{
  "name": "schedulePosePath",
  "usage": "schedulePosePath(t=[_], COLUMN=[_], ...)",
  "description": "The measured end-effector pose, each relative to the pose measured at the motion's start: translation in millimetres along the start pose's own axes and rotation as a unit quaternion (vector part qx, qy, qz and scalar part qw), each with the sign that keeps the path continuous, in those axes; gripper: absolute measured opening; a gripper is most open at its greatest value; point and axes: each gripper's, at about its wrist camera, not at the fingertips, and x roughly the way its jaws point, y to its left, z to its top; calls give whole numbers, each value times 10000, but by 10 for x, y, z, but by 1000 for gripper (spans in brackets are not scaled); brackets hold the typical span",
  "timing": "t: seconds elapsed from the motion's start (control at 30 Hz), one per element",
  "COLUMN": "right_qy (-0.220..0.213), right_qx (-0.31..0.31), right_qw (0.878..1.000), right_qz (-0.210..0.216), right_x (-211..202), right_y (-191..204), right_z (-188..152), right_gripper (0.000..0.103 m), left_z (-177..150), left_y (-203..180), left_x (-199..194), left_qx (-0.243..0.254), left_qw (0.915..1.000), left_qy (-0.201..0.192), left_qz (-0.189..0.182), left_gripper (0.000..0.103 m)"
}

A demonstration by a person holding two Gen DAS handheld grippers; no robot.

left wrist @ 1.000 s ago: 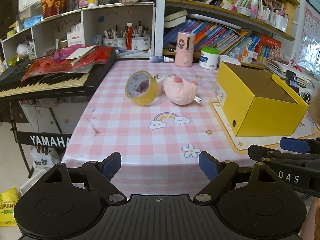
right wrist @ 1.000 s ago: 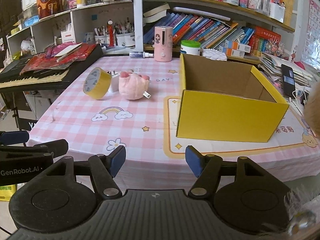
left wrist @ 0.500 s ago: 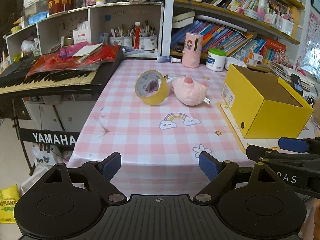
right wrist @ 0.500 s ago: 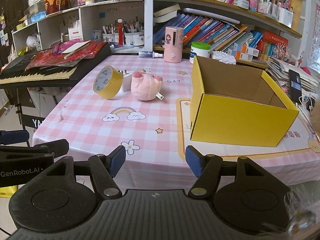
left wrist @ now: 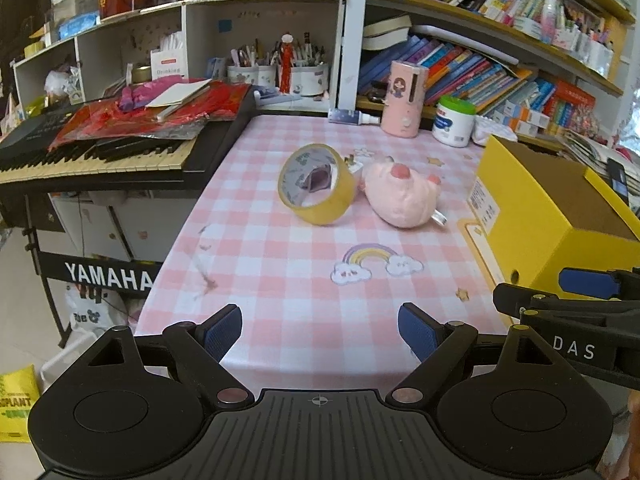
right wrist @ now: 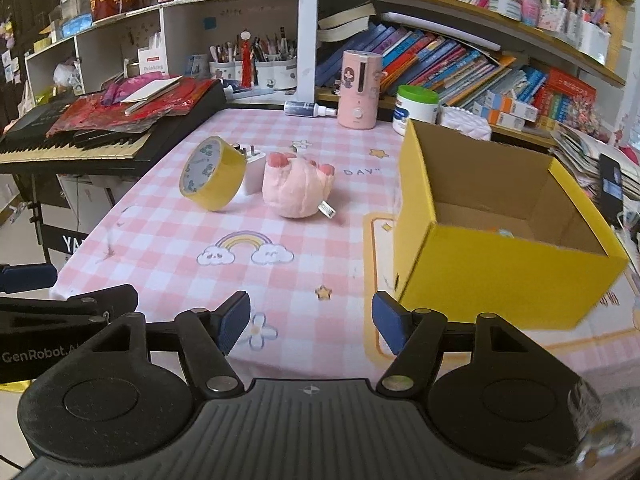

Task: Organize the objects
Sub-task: 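Move both tools back toward the tape roll and pink pig plush, then grasp the yellow tape roll with the left tool while the right tool grasps the pink pig plush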

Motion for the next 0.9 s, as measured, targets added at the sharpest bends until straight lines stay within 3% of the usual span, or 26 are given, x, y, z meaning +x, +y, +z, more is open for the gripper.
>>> schedulePosePath(t=[0.43,0.53,0.6,0.77,0.9], right_qy=[112,135,133,170,280], right_qx=[-198,-175,-137,16,48], right_qw=[9995,9993,9993,9986,9981], right_qz=[231,294,335,504,546], right_x=[690,834,935,1190,1418], right_y=[-145,-173,-189,-222,-206], right_z=[508,613,694,893,1011], right_gripper=[66,72,78,96,99], left_z=[371,443,484,581,614], left_y=[-23,-9,7,49,71], left_x=[542,639,695,821,926], left_qx=[-221,-258,-291,-322,-346], left_qw=[9994,9991,9987,9980,9972], left_qy=[196,251,296,316,391], left_qz=[158,230,290,436,541], left_gripper=[88,89,96,98,98])
